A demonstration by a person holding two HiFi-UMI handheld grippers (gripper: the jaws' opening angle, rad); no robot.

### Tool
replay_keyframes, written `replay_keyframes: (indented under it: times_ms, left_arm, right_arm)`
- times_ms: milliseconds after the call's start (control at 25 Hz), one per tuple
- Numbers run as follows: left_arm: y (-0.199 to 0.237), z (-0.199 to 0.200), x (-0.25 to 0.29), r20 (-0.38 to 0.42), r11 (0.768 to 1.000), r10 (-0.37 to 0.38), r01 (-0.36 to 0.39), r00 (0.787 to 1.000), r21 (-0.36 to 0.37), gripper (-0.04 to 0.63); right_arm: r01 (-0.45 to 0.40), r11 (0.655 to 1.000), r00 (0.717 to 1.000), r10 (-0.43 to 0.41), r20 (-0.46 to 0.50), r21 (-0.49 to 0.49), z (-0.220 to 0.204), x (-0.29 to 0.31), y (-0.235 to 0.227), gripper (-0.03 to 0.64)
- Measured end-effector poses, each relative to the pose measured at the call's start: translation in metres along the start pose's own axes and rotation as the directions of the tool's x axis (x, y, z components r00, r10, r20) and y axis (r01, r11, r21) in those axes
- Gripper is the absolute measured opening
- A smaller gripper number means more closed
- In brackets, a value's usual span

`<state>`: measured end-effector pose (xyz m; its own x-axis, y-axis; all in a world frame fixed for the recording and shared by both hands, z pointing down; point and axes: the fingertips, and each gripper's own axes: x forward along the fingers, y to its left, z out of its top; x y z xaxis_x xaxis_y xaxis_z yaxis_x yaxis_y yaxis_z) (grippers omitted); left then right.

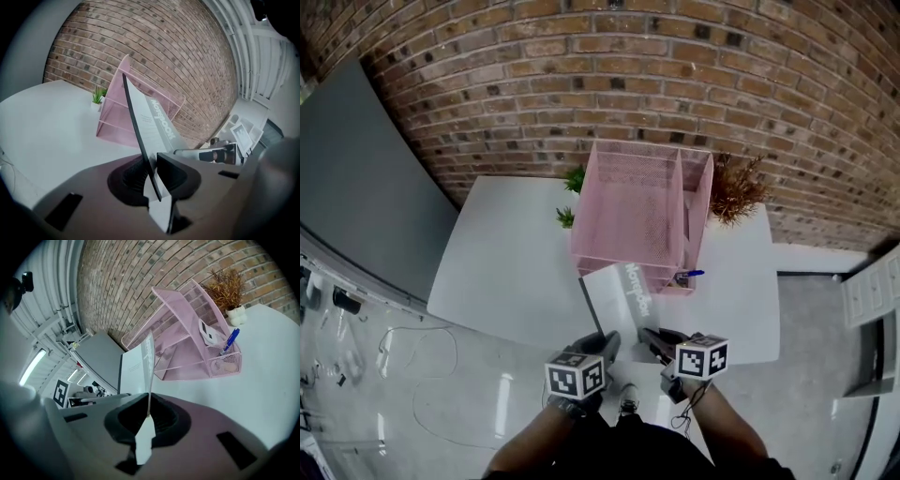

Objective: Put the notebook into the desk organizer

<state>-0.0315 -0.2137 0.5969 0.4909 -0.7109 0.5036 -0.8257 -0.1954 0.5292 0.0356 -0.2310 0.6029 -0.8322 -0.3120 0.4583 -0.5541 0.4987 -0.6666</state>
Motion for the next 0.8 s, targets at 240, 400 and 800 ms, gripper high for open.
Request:
replay_keyframes:
  times_ms: [240, 400, 800]
  left_arm:
    - [0.010, 0.024, 0.008, -0.018, 0.996, -0.064, 0.065, 0.998, 0.068, 0.060]
    - [0.023, 0.035, 0.009, -0.032, 0.992, -0.070, 0.073, 0.997, 0.100, 0.087]
    - [0.043, 0.070, 0.002, 0.001, 0.978, -0.082, 0.080, 0.997, 0.190, 0.100]
  right_arm:
    - [0.016, 0.995, 0.996, -0.025, 0.085, 0.102, 0.020, 0.010, 0.001, 0.012]
    - [0.054, 0.991, 0.989, -0.070, 0.130, 0.123, 0.033, 0.015, -0.003, 0.012]
    - [0.052, 0.976, 0.969, -0.101, 0.225, 0.213, 0.071, 0.032, -0.004, 0.012]
